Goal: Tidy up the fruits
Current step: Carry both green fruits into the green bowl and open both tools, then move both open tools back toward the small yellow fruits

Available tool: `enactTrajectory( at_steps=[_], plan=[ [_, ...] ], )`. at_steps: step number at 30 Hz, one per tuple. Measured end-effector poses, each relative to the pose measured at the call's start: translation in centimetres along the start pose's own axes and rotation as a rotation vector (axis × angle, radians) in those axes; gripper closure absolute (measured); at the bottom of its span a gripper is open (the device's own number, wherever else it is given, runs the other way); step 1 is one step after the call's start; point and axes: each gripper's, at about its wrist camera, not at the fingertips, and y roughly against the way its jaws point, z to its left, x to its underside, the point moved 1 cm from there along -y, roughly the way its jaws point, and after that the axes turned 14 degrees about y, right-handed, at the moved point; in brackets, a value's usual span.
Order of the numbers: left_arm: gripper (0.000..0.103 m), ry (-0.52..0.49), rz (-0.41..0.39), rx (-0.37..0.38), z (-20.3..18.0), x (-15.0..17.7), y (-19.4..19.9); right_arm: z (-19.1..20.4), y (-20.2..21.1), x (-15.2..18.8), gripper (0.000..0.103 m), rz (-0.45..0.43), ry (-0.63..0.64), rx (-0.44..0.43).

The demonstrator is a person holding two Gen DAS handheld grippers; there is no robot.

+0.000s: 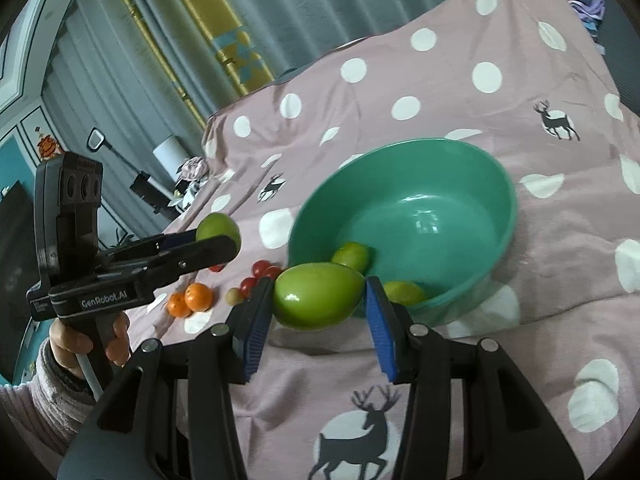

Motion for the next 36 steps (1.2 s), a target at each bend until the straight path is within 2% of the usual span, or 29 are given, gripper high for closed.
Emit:
enactTrajectory(
  at_steps=[8,17,36],
  plan=[
    [0.051,-0.060,0.031,-0.012,-1.6,-0.8,-2.9,-1.9,-0.1,0.1,0.057,-0.008,-0.014,0.036],
    [0.051,-0.126,0.066,-0.079,-2.3,-0.6,-5.7,-2.2,-1.5,-0.5,0.057,0.020,0.053,0.106],
    [0.051,-0.164,0.090,-0.119,-2.4,-0.5,-7.6,-2.4,-3.1,-0.9,0.056,0.064,0.090,0.140]
  ],
)
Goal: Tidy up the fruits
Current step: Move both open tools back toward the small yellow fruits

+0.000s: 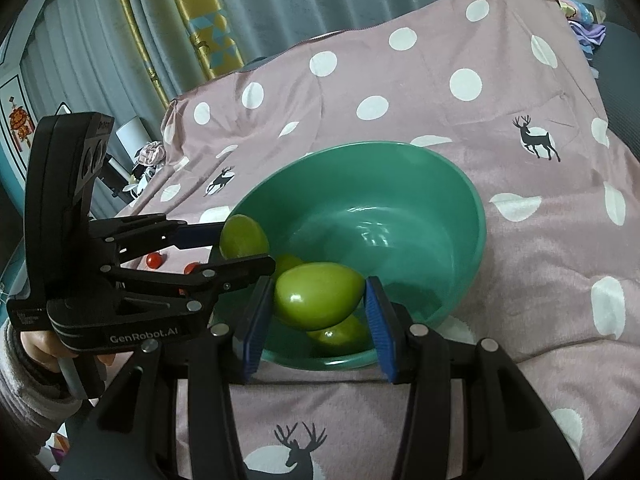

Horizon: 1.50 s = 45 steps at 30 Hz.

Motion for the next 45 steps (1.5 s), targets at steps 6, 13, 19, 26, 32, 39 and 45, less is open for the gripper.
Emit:
enactTrajectory(
  at_steps=[6,13,19,26,32,39,45],
  plan=[
    [0.051,0.018,-0.016,0.004,0.1,-0.1,0.3,0.0,0.4,-0.1,0.055,-0.010,-0.012,0.001],
    [0.042,0.068,-0.051,-0.003,1.3,0.0,2.5,0.3,1.6,0.4,0.053,-0.030,-0.018,-0.004],
    [0.042,0.155,-0.071,-0.033,4.3,1.3,5.1,0.8,2.6,0.4,0.052,-0.050,-0.031,-0.030],
    [0.042,0.274,-0.094,-0.102,9.5,4.1,8.3,2.6,3.8,0.3,0.051,-0.058,-0.001,-0.053],
    [0.042,0.408,-0.086,-0.161,14.6,7.9,10.6,4.7,4.4,0.1,0.049,-0.062,0.044,-0.093],
    [0.042,0.467,-0.058,-0.166,16.5,12.1,11.7,8.2,3.6,0.0,0.049,-0.032,0.130,-0.169],
    [0.042,0.436,-0.026,-0.108,15.3,13.3,10.8,11.3,1.4,0.4,0.049,0.041,0.197,-0.212]
  ],
)
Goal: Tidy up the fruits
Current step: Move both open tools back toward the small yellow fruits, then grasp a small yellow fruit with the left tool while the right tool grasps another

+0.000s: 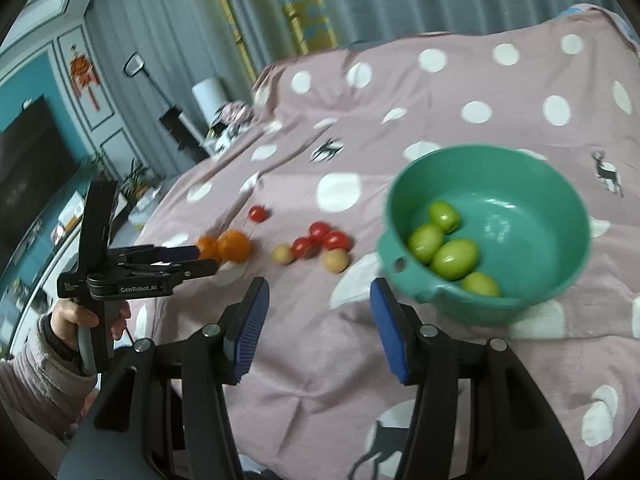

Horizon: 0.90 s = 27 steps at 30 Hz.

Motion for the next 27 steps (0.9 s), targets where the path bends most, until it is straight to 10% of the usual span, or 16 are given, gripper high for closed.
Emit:
enactTrajectory(
  at_steps=[27],
  plan=[
    [0.043,-0.147,0.089,0.062,-3.3,-1.7,-5.7,1.2,-10.6,-2.0,0.056,0.213,0.177,0.075]
  ],
)
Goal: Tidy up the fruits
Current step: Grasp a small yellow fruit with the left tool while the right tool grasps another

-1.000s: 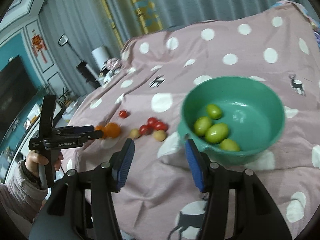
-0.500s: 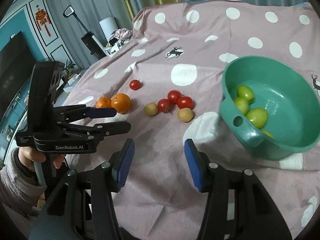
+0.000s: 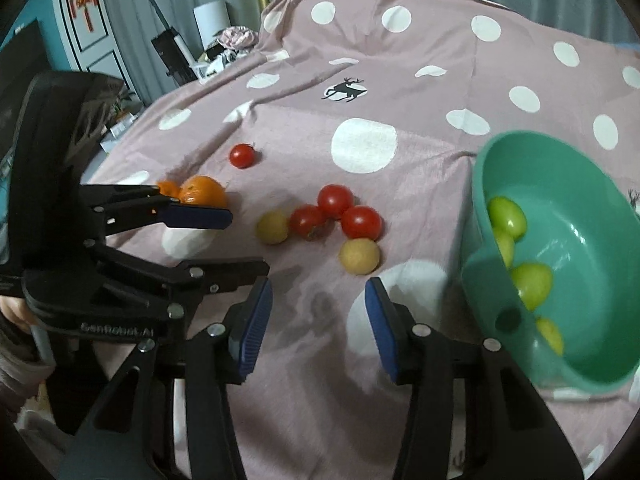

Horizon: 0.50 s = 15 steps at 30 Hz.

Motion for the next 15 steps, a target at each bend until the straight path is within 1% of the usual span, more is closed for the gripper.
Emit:
enactTrajectory(
  at_steps=[2,3,7,10,15],
  plan=[
    [0.049,-0.006,0.009,-0.001,0.0,-0.3,-0.5,-0.1,-0.7,-0.4,0.057,0.017,0.022,0.017],
    [0.050,-0.006,0.011,-0.003,0.0,-0.4,-0.7,-0.1,-1.0,-0.5,0.061,0.024,0.030,0.018],
    [0.053,-0.003,0.022,-0.015,0.5,-0.8,-1.5,-0.3,-2.5,-1.3,0.068,0.064,0.065,0.030],
    [0.058,-0.027,0.011,-0.035,0.5,-1.1,-1.6,-0.3,-2.9,-1.7,0.068,0.073,0.082,0.034],
    [0.060,-0.084,0.013,-0.075,0.4,-1.5,-2.0,-0.4,-3.8,-2.1,0.069,0.115,0.095,0.023]
  ],
)
